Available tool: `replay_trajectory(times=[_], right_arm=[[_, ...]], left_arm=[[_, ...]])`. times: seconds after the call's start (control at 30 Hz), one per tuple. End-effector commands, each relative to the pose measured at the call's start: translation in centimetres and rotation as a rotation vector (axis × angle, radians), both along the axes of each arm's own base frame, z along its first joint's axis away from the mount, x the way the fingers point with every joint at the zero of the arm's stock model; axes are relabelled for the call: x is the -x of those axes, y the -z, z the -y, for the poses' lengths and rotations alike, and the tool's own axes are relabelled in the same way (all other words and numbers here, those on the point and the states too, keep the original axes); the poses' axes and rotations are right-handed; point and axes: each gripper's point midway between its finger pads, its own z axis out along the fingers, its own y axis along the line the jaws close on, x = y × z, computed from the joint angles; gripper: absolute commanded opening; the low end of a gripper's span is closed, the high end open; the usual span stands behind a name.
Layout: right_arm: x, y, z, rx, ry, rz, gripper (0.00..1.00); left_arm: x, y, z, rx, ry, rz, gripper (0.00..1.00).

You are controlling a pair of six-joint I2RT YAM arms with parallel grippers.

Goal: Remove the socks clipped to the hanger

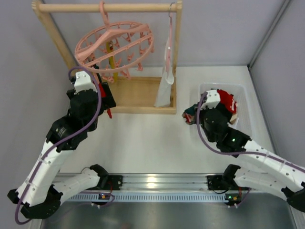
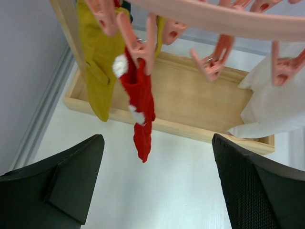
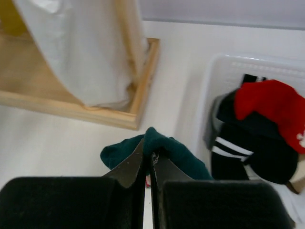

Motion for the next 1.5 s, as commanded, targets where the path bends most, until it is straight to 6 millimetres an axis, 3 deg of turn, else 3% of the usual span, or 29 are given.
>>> replay_trajectory(times=[0.0,0.1,0.13,0.17,0.33,0.5,0.53,0.57,0.63,0.7,0.77,0.83,0.87,0.93,1.0,1.07,1.1,1.17,1.2,1.23,1.27,1.3,1.4,1.47], right_arm=[[-0.8,0.4,6.1,0.082,0.166,-0.047,0.00],[-2.1,0.5,8.5,0.114,0.226,-0.092,0.00],[-3.1,0.7,10.7,0.103,0.296,-0.117,0.00],[-3.7,0.9,11.5,0.090,0.316,-0.139,0.00],[-7.1,3.5,17.5,0.053,0.526,-0.257,0.00],[-9.0,3.7,19.4,0.014,0.566,-0.255,0.02],[-9.2,4.0,19.6,0.020,0.573,-0.272,0.11],[-9.5,4.0,19.7,0.023,0.579,-0.278,0.48],[-9.6,4.7,20.2,0.036,0.610,-0.308,0.76],[-9.8,4.2,19.7,0.012,0.587,-0.295,0.82],[-9.7,3.1,19.0,-0.023,0.550,-0.266,0.99],[-9.6,2.1,17.7,-0.021,0.508,-0.244,0.99],[-9.7,1.1,16.4,-0.038,0.456,-0.207,1.00],[-9.4,0.2,11.8,-0.046,0.299,-0.168,0.99],[-8.5,-1.1,5.0,-0.079,0.046,-0.098,0.99],[-6.8,-1.5,-0.4,-0.126,-0.172,-0.068,0.99],[-5.6,-3.2,-4.0,-0.177,-0.282,-0.006,1.00],[-4.7,-3.1,-7.3,-0.203,-0.344,0.019,0.99],[-2.9,-4.5,-10.6,-0.231,-0.421,0.070,0.99],[-2.3,-4.5,-12.3,-0.224,-0.434,0.079,0.99],[-3.1,-4.1,-13.6,-0.204,-0.373,0.087,0.99],[-1.1,-4.2,-16.4,-0.188,-0.435,0.100,1.00],[-0.3,-3.8,-21.7,-0.187,-0.516,0.094,0.99],[-1.1,-3.1,-24.4,-0.173,-0.548,0.083,0.98]], left_arm=[[0.8,0.4,-1.8,-0.042,-0.047,0.025,0.98],[1.8,0.5,-3.1,-0.030,-0.082,0.047,0.98],[2.1,0.4,-3.2,-0.006,-0.083,0.060,0.98],[2.3,0.4,-3.2,0.005,-0.082,0.067,0.98],[2.7,1.2,-3.8,-0.009,-0.095,0.062,0.98],[2.8,2.6,-3.9,-0.011,-0.103,0.044,0.98],[2.7,2.9,-3.8,-0.012,-0.104,0.036,0.98],[2.6,3.1,-3.7,-0.015,-0.104,0.031,0.98],[2.4,3.7,-3.6,-0.021,-0.109,0.017,0.98],[2.3,3.9,-3.8,-0.023,-0.127,0.016,0.98],[2.3,3.9,-4.4,-0.018,-0.173,0.028,0.98],[2.4,3.6,-4.8,0.005,-0.206,0.048,0.98],[2.6,3.5,-5.0,0.018,-0.214,0.058,0.98],[2.7,3.4,-5.3,0.052,-0.239,0.076,0.98],[3.2,3.2,-6.3,0.081,-0.280,0.102,0.98],[3.9,3.0,-7.3,0.102,-0.317,0.127,0.98],[4.1,3.0,-7.7,0.115,-0.337,0.139,0.98],[4.8,3.3,-8.5,0.131,-0.367,0.159,0.98],[5.1,3.3,-9.1,0.138,-0.397,0.173,0.98],[5.5,3.2,-9.6,0.150,-0.411,0.188,0.98],[5.6,3.4,-9.8,0.149,-0.420,0.189,0.98],[5.7,3.5,-10.0,0.148,-0.432,0.192,0.98],[5.8,3.9,-10.2,0.141,-0.438,0.187,0.98],[5.6,4.3,-10.1,0.123,-0.438,0.173,0.98]])
